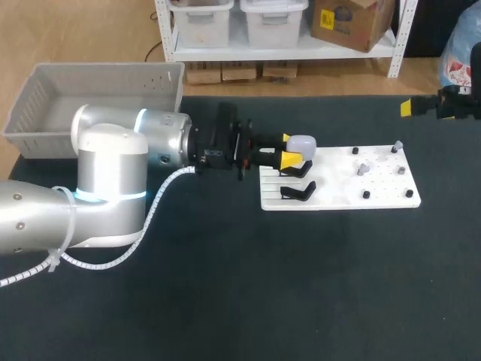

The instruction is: Pick up each earbud case from the left stands, insert the matching earbuds, close the lid, and place the case in the box.

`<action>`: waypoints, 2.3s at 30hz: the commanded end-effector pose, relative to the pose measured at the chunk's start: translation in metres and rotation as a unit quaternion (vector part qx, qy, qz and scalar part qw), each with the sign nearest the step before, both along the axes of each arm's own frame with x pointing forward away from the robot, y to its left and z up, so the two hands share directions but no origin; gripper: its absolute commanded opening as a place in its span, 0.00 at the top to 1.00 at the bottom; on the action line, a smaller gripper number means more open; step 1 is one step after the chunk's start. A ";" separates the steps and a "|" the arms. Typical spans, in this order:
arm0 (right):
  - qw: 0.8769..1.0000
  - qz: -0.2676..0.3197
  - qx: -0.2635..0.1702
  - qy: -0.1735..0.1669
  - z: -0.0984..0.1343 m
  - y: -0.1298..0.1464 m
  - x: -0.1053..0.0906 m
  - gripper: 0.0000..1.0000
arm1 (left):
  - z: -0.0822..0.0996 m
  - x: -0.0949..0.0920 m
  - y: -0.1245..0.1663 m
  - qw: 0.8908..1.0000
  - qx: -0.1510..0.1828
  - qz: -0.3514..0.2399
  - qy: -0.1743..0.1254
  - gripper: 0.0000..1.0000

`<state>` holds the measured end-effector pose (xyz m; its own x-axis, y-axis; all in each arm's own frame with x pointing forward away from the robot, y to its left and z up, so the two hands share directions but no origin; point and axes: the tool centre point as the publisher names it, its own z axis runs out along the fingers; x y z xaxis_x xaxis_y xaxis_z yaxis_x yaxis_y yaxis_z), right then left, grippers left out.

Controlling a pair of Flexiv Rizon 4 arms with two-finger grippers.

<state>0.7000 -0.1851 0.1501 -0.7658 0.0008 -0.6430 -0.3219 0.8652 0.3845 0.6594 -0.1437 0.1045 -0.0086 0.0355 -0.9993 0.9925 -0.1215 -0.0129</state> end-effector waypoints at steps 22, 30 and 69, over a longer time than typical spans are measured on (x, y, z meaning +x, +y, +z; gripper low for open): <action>0.994 0.083 0.015 -0.066 0.029 0.083 -0.080 0.00 | 0.003 0.004 0.001 1.000 0.010 -0.007 -0.002 1.00; 0.991 0.124 0.045 -0.024 0.018 0.139 -0.097 0.00 | 0.003 0.004 0.001 1.000 0.010 -0.007 -0.002 1.00; 0.990 0.113 0.064 0.061 -0.047 0.174 -0.046 0.00 | 0.003 0.004 0.001 1.000 0.010 -0.007 -0.002 1.00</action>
<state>0.6479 -0.0100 0.1052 -0.8262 -0.1015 -0.5542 -0.4394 0.7318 0.5210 0.6630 -0.1430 0.1075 -0.0048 0.0561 -0.9984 0.9908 -0.1347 -0.0124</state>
